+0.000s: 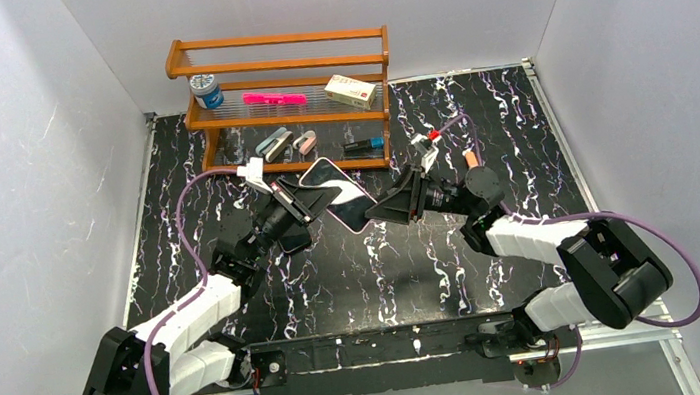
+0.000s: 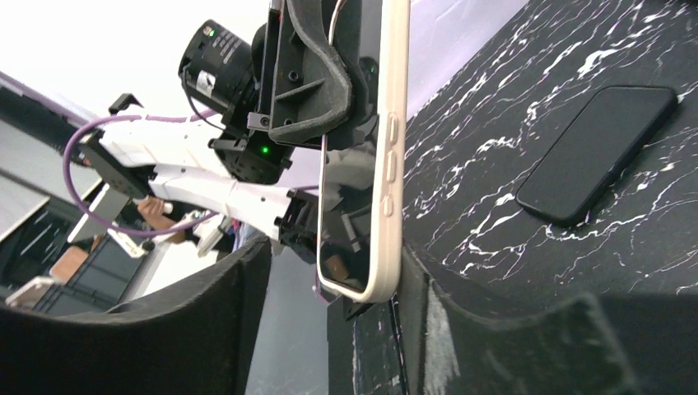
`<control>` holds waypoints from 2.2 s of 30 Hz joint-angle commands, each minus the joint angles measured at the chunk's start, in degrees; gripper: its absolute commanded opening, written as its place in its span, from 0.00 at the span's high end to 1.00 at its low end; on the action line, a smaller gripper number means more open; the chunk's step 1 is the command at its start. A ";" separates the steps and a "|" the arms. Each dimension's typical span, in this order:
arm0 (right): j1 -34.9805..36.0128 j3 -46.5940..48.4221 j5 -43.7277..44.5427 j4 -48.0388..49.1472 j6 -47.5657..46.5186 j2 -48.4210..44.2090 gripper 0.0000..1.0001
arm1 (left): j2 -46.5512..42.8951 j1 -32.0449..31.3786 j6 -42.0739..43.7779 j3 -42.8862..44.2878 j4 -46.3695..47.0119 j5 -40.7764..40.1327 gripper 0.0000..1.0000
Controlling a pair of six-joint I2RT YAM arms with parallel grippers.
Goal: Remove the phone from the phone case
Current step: Pick up the phone at the center of the board, then remove the phone case from the phone.
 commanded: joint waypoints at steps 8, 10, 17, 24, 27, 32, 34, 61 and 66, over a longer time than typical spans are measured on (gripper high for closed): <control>5.59 -2.90 6.24 9.21 -1.11 0.78 0.25 | -2.14 0.29 -7.50 -1.03 8.50 -11.45 1.00; 6.87 -2.67 7.06 10.96 -0.72 1.93 0.26 | -2.10 0.22 -8.64 -1.81 10.15 -11.78 1.00; 9.23 -0.80 10.02 16.92 0.67 6.84 0.35 | -2.84 0.21 -11.10 -3.52 11.69 -11.93 1.00; 10.14 0.11 12.22 22.04 1.99 9.16 0.41 | -4.07 0.03 -12.33 -5.19 12.10 -13.57 1.00; 10.32 0.93 12.55 21.18 1.04 9.06 0.44 | -4.13 -0.06 -12.59 -5.45 12.14 -13.88 1.00; 10.51 1.81 12.49 19.59 -0.75 8.96 0.52 | -3.86 -0.15 -13.33 -5.31 12.23 -13.99 1.00; 10.51 2.02 12.31 19.26 -1.52 9.01 0.60 | -3.86 -0.23 -13.27 -5.31 12.19 -14.02 1.00; 10.51 9.19 5.23 -15.16 -48.80 -2.63 0.99 | 0.28 -0.23 -20.62 -1.66 7.15 -5.40 1.00; 10.51 9.98 7.92 -19.32 -52.96 -3.57 0.99 | -0.34 -0.23 -18.15 -0.51 4.59 -4.44 1.00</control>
